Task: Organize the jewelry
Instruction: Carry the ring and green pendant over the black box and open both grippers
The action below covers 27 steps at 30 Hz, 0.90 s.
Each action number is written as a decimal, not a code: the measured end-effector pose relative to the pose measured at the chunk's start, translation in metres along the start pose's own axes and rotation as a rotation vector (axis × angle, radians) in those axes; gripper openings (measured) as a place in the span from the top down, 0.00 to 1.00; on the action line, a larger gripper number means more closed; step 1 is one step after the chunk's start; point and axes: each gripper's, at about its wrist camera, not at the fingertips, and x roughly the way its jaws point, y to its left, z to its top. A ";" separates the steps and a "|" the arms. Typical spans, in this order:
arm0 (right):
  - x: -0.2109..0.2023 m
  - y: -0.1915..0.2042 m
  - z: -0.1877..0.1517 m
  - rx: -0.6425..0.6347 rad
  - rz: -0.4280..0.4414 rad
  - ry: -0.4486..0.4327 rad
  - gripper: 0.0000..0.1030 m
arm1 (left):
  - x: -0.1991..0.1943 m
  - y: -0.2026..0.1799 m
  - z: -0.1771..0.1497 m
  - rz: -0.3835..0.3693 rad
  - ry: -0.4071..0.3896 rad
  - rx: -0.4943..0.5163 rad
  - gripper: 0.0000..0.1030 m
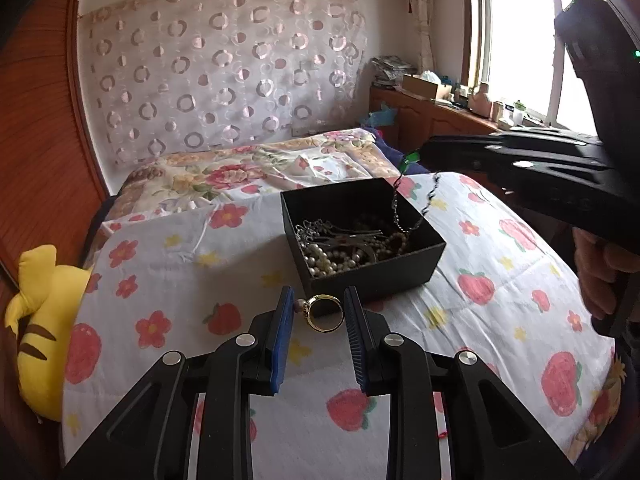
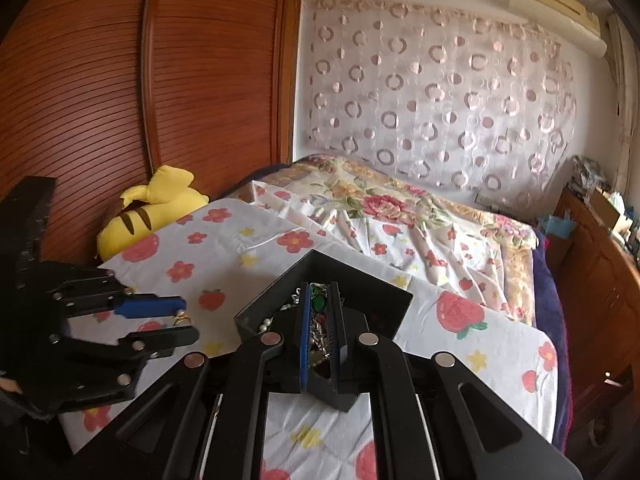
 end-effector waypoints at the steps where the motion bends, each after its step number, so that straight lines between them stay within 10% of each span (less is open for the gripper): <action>1: 0.006 -0.002 0.000 0.011 0.006 0.010 0.91 | 0.002 0.002 0.002 -0.005 0.002 -0.004 0.76; 27: -0.011 -0.049 -0.046 0.129 -0.020 0.063 0.86 | 0.091 -0.002 0.060 -0.010 0.067 -0.019 0.76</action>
